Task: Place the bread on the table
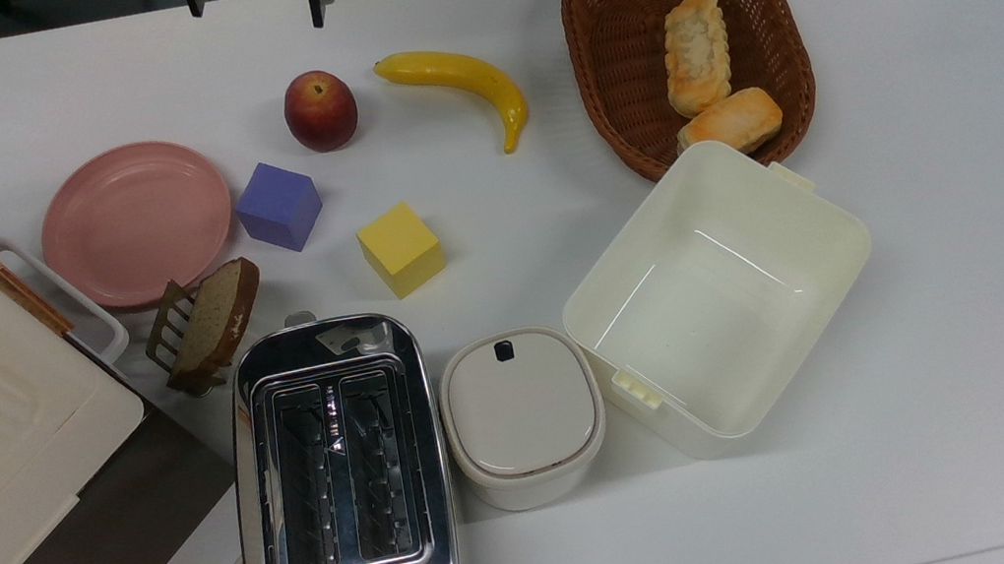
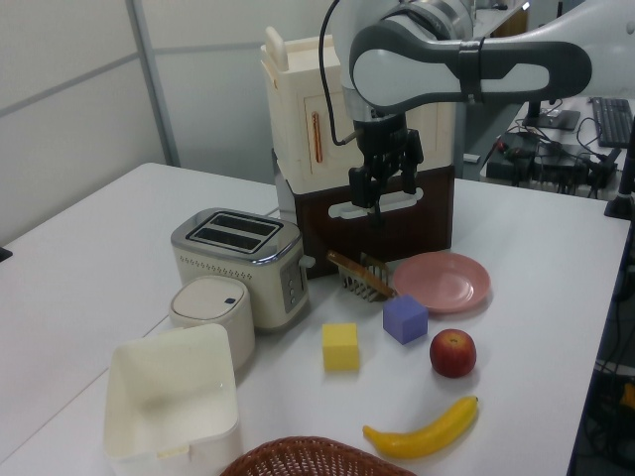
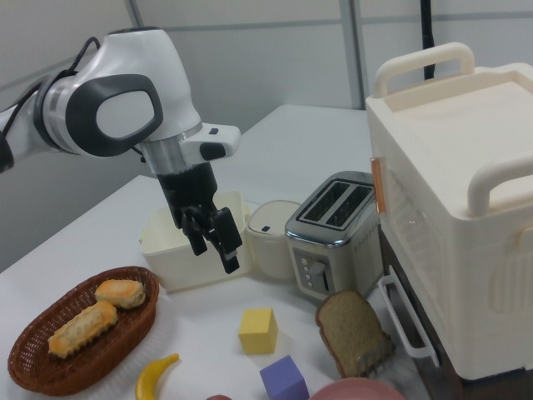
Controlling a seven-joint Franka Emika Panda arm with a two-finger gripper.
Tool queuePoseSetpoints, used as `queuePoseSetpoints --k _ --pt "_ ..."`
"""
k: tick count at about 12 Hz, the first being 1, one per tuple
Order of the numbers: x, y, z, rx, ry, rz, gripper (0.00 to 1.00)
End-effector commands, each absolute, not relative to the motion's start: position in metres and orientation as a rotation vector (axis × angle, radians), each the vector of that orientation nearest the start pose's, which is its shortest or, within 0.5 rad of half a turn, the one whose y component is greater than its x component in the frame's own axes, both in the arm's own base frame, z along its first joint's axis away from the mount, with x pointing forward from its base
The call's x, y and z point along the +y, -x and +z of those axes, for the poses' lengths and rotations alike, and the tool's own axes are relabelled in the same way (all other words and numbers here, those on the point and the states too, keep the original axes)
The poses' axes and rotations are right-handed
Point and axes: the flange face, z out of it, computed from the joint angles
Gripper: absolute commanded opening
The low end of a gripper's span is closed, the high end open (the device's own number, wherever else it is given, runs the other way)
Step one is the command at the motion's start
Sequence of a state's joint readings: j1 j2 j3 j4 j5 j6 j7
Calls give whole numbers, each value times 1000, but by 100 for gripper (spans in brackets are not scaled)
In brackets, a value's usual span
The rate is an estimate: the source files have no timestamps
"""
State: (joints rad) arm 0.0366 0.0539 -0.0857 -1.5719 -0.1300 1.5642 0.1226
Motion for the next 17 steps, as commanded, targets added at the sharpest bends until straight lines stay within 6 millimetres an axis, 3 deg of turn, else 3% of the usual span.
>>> queuePoseSetpoints --k 1,10,15,17 --pt "-44 -570 587 249 3248 118 100" --pt "-46 -571 589 255 3248 109 100" --pt "-44 -581 579 257 3249 303 100" --pt "-41 -579 582 246 3244 306 100"
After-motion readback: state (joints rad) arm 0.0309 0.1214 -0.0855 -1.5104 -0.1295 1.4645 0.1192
